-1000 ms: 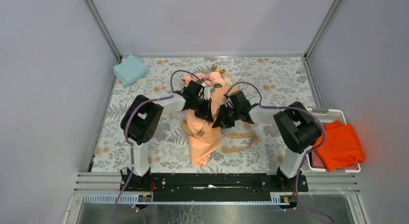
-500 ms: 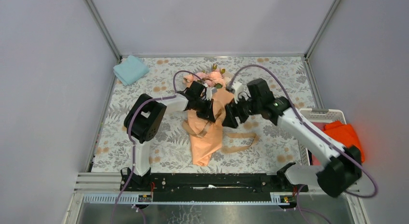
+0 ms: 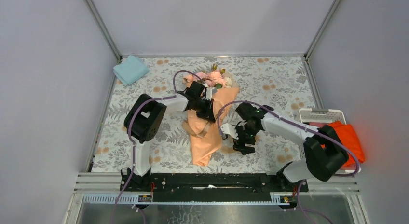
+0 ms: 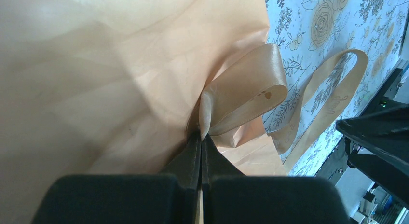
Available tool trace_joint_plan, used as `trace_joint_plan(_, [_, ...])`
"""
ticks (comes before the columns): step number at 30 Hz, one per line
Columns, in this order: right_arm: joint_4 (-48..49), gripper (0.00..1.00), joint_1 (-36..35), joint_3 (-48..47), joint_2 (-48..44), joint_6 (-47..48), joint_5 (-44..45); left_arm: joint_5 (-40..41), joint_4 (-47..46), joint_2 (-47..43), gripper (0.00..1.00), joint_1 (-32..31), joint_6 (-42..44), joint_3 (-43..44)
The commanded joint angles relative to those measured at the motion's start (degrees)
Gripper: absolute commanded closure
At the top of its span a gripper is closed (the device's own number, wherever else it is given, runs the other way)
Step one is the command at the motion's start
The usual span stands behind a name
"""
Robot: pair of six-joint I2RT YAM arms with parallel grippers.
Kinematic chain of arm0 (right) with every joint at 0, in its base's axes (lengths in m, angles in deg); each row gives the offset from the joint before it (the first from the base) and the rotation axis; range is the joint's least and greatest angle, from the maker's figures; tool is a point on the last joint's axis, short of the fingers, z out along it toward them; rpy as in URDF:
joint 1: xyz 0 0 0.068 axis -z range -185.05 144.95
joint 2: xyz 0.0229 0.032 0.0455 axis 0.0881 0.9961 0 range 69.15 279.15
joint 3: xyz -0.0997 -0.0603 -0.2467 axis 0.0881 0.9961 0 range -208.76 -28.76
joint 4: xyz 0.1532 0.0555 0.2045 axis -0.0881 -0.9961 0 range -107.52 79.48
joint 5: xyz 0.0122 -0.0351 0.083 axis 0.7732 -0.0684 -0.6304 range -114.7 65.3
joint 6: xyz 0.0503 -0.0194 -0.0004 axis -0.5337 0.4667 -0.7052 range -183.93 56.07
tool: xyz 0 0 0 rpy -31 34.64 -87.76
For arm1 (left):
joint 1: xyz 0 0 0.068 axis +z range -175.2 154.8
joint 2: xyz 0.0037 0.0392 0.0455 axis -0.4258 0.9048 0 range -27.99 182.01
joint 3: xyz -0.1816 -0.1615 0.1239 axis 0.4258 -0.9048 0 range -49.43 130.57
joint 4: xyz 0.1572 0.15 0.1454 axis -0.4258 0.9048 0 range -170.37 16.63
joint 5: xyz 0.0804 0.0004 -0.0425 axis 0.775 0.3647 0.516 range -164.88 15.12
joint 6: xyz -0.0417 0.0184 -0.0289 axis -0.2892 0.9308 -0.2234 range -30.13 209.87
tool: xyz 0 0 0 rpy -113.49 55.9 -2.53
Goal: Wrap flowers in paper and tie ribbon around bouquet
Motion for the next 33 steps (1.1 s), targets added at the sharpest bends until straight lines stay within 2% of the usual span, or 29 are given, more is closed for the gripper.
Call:
trace_joint_plan(1, [-5.05, 0.21, -2.53, -1.66, 4.12, 6.40, 8.82, 4.08, -1.13, 0.38, 1.00, -0.17, 1.81, -0.21])
trace_joint_plan(5, [-2.94, 0.23, -2.86, -0.19, 7.44, 5.88, 14.65, 3.87, -1.00, 0.49, 1.00, -0.21, 1.68, 0.03])
trace_joint_plan(7, [-1.47, 0.28, -2.89, 0.75, 8.65, 6.11, 17.75, 3.82, -0.92, 0.56, 1.00, -0.17, 1.59, 0.06])
trace_joint_plan(8, [-0.39, 0.34, -2.91, 1.35, 9.04, 6.05, 19.43, 3.81, -0.91, 0.54, 1.00, -0.21, 1.62, 0.05])
trace_joint_plan(11, [2.11, 0.66, -2.91, 2.75, 9.09, 6.09, 23.23, 4.08, -0.78, 0.36, 1.00, -0.21, 1.72, 0.05])
trace_joint_plan(12, [2.92, 0.71, -2.90, 3.15, 8.62, 6.18, 24.03, 4.21, -0.70, 0.39, 1.00, -0.21, 1.83, 0.19])
trace_joint_plan(14, [3.96, 0.93, -2.90, 3.57, 7.17, 6.26, 24.43, 4.31, -0.39, 0.48, 1.00, -0.21, 1.76, 0.50])
trace_joint_plan(15, [3.29, 1.00, -2.97, 3.28, 6.35, 6.15, 24.32, 4.26, -0.32, 0.66, 1.00, -0.21, 1.72, 0.69])
trace_joint_plan(17, [0.90, 1.00, -3.04, 1.22, 3.92, 4.21, 22.65, 4.31, -0.07, 0.75, 1.00, -0.20, 1.76, 1.16])
trace_joint_plan(20, [-0.72, 1.00, -3.04, -2.77, -3.54, 2.06, 14.84, 4.87, 0.18, 0.79, 1.00, -0.19, 2.13, 1.78])
trace_joint_plan(23, [5.26, 1.00, -2.89, -4.56, -12.68, -2.66, 3.47, 4.91, 0.26, 1.16, 1.00, -0.22, 2.17, 2.26])
trace_joint_plan(25, [13.45, 1.00, -2.88, -3.47, -16.46, -7.74, -3.92, 4.45, 0.23, 1.46, 1.00, -0.19, 1.93, 2.32])
trace_joint_plan(28, [35.91, 1.00, -2.90, 1.03, -16.72, -26.39, -15.68, 4.36, 0.26, 1.80, 1.00, -0.21, 1.81, 2.29])
trace_joint_plan(30, [57.45, 1.00, -2.86, 5.23, -14.37, -41.07, -20.63, 4.42, 0.23, 1.67, 1.00, -0.17, 2.02, 2.24])
trace_joint_plan(33, [96.85, 1.00, -2.96, 13.58, -6.57, -67.83, -14.96, 4.09, -0.67, 1.17, 1.00, -0.14, 2.29, 1.84])
